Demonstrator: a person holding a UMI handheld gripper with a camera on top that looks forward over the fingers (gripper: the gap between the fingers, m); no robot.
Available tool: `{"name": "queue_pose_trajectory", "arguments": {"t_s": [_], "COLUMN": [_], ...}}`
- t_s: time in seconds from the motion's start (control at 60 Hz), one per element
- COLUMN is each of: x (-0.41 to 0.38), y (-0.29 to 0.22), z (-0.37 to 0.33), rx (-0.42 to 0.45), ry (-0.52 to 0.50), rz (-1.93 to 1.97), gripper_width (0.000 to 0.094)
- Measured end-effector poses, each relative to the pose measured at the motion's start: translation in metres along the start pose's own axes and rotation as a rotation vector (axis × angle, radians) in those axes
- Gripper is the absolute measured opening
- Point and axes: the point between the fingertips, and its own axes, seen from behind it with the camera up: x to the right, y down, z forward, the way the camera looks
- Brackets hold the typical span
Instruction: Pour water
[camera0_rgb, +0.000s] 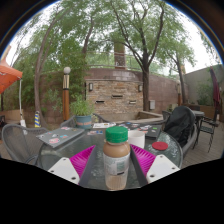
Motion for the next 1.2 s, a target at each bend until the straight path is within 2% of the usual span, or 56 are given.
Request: {"name": "queue_pose_trajectory", "arguments": {"t_s": [0.033, 0.05, 0.1, 0.35, 0.417, 0.5, 0.517, 0.633, 0.833, 1.067, 1.2], "x": [0.004, 0.005, 0.008, 0.002, 0.0, -0.031, -0.037, -0.057, -0.056, -0.007, 0.001], "y": [0.004, 0.005, 0.003, 0.006, 0.003, -0.003, -0.006, -0.041, -0.102, -0.103, -0.103], "z": [0.006, 0.005, 0.01, 0.021, 0.023, 0.034, 0.037, 0.076, 0.136, 0.148, 0.141], "rx": [-0.012, -0.019, 0.006, -0.017, -0.029, -0.044, -0.04, 0.021, 0.065, 0.078, 0.107], "ry": [0.023, 0.035, 0.053, 0.003, 0.006, -0.065, -0.08, -0.125, -0.213, -0.357, -0.37], "rz": [-0.003, -0.009, 0.023, 0.032, 0.004, -0.001, 0.003, 0.114, 0.791, 1.851, 2.018], "gripper_width": [0.0506, 0.043, 0.0433, 0.0431, 0.0374, 0.035, 0.0306, 0.0308, 0.0309, 0.0304, 0.0306]}}
